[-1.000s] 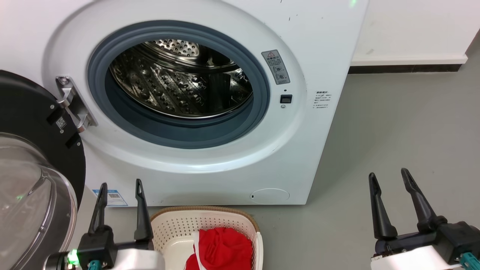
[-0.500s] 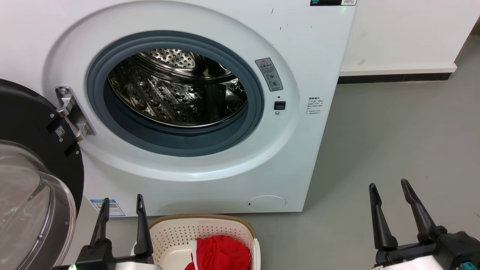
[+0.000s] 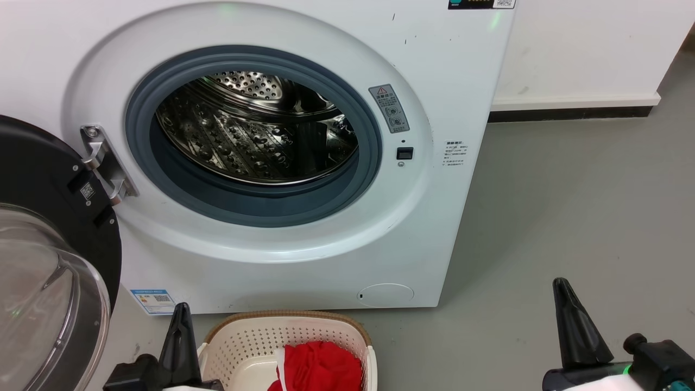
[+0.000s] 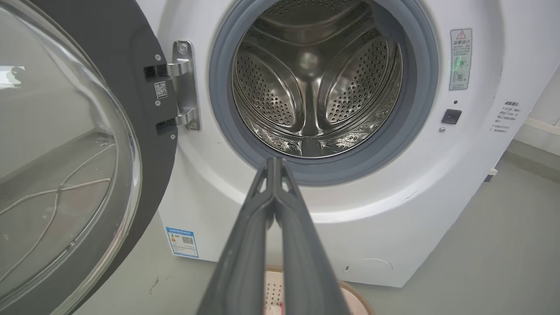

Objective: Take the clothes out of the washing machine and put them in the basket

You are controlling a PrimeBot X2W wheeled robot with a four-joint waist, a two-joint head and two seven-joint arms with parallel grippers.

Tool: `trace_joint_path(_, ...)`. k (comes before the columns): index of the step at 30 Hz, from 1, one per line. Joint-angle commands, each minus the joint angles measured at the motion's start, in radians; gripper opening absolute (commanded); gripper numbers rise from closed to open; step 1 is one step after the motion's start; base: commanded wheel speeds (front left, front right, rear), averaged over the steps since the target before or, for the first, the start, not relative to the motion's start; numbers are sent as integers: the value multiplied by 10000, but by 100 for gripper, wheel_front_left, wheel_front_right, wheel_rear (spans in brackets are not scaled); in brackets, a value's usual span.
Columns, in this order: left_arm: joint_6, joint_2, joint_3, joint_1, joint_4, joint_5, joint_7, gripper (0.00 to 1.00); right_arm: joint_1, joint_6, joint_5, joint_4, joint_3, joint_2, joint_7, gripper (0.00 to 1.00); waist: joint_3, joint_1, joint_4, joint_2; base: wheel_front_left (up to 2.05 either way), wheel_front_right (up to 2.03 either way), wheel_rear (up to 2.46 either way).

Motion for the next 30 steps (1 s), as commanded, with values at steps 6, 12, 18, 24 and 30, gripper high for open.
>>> trace_joint_path(6, -232, 123, 5, -420, 102, -1546, 256, 0, -373, -1, 1567, 148, -16, -139, 240, 0, 12, 0, 24, -1, 0, 0, 0)
trace_joint_path(12, -410, 183, 12, -638, 337, -2740, 473, 0, -579, -1, 2754, 385, -35, -205, 446, 0, 22, 0, 47, -1, 0, 0, 0)
trace_joint_path(18, -566, 232, 26, -834, 543, -3849, 675, 0, -762, -2, 3851, 590, -65, -256, 647, 0, 34, 0, 69, -1, 0, 0, 0)
trace_joint_path(24, -707, 270, 48, -1013, 718, -4869, 873, 0, -927, -2, 4854, 782, -105, -295, 844, 0, 45, 0, 92, -1, 0, 0, 0)
trace_joint_path(30, -840, 294, 80, -1179, 861, -5822, 1065, 0, -1089, -2, 5799, 959, -150, -327, 1038, 0, 57, 0, 115, -1, 0, 0, 0)
